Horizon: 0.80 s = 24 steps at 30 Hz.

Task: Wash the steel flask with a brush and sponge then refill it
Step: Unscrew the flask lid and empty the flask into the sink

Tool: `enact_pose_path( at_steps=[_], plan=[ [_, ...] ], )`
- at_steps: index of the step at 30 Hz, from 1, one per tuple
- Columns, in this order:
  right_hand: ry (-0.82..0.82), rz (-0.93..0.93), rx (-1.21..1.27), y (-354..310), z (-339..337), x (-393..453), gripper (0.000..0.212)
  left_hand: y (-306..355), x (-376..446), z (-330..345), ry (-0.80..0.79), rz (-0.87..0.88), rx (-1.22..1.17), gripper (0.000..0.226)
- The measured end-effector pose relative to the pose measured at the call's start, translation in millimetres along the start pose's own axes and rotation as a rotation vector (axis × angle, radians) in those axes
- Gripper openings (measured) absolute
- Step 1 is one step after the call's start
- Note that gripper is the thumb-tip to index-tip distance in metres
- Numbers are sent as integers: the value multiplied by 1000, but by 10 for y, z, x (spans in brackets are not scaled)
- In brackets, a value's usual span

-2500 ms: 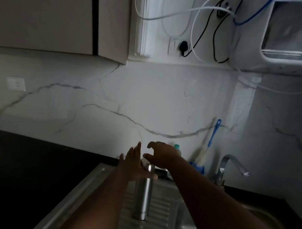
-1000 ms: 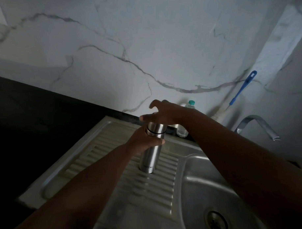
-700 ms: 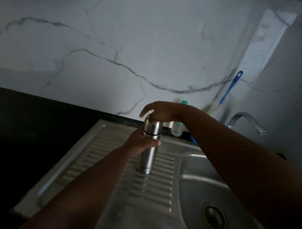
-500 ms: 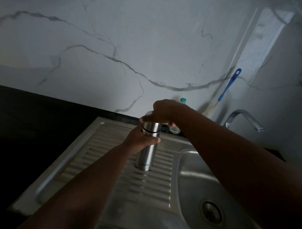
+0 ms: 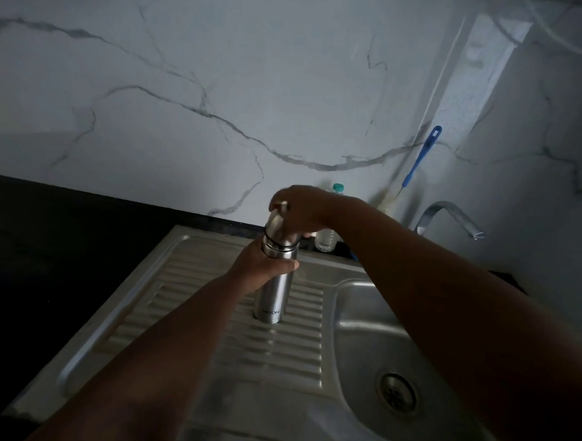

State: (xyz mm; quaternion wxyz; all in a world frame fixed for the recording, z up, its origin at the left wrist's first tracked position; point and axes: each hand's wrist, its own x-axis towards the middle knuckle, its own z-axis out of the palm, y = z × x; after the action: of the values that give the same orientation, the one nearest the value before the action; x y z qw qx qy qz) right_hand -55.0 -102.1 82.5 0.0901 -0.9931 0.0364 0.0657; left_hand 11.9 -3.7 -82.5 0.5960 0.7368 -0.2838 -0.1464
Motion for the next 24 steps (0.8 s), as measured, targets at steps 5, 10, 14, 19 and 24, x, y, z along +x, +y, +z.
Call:
enact_pose_path(
  at_steps=[5,10,14,19,24],
  plan=[
    [209,-58,218,69,-158,-204,52,29,-6,-34,-69,-2,14,41],
    [162,41,348,56,177,-686,51,122,-71,-24,-117,48,21,32],
    [-64,118,329,-12,685,-1016,41,182,-84,-49,-146,26,44,20],
    [-305,252,196,33,1506,-1230,52,174,-102,-70,-156,-178,22,41],
    [-302,364,243,61,2005,-1381,55,212,-105,-101,-174,-214,21,46]
  ],
)
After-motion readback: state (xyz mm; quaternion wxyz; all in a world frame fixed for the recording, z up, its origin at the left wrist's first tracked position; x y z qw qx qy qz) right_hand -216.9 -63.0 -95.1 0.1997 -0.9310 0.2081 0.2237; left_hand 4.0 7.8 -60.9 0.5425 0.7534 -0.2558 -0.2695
